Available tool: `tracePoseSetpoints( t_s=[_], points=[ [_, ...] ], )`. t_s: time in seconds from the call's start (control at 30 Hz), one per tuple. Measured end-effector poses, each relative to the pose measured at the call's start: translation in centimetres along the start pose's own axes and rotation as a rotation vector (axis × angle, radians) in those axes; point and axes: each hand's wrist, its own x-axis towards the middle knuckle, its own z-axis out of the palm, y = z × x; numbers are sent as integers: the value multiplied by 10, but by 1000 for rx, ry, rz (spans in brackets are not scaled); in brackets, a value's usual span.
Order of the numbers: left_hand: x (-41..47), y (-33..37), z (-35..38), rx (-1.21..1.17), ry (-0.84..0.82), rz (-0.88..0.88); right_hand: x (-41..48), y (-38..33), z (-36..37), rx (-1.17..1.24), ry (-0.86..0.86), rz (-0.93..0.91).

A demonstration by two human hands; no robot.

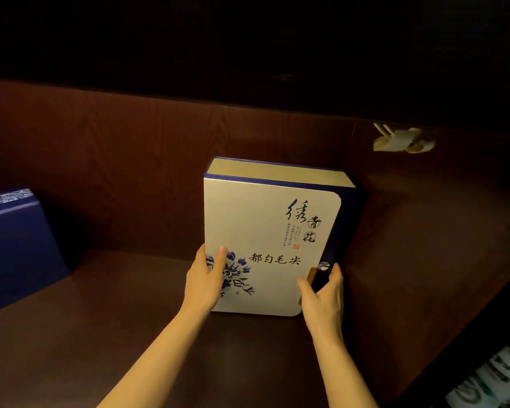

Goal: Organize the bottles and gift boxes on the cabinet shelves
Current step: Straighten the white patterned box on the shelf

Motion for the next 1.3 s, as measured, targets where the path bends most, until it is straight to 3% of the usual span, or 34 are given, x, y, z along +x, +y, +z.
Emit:
tracePoseSetpoints(
  t_s=[0.5, 1.3],
  points=[
    [-9, -1, -15, 78, 52, 19, -8, 2, -11, -65, 74, -62],
    [-103, -10, -59, 107, 110, 128, -94, 24, -59, -141, 67, -126]
  ],
)
